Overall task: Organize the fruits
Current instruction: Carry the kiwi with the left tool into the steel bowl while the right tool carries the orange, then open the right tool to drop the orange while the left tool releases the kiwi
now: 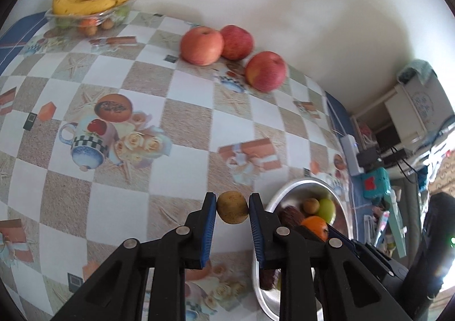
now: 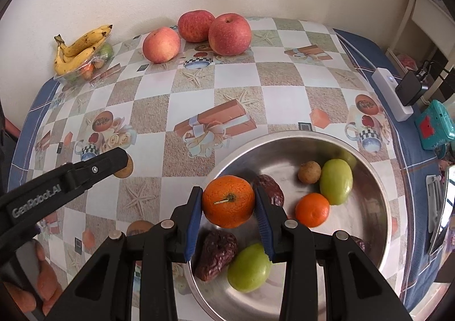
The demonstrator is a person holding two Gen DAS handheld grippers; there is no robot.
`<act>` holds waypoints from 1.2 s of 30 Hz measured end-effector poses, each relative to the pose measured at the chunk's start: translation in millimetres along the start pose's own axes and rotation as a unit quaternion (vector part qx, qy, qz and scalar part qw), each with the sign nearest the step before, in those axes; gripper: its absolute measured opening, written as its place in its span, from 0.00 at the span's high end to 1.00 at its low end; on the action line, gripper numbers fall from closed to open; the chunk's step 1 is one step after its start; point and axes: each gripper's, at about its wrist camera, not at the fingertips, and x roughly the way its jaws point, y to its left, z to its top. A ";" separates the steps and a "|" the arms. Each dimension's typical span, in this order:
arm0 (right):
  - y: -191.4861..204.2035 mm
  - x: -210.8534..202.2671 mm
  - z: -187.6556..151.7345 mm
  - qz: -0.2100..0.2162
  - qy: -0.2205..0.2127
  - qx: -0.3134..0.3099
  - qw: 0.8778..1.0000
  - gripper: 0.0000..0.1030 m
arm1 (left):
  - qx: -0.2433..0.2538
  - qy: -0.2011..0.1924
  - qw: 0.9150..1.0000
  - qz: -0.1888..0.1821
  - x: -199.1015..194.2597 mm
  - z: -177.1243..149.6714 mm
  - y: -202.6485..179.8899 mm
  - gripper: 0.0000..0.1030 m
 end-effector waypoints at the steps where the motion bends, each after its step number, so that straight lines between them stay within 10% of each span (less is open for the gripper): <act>1: -1.1 -2.0 -1.4 -0.001 0.000 0.001 1.000 0.63 | 0.006 0.001 1.000 -0.002 -1.4 -2.8 -4.2 0.75; 36: -52.0 -12.7 -46.6 -0.034 0.045 0.058 0.997 0.62 | 0.072 0.060 0.995 -0.035 19.6 -53.5 -57.7 0.74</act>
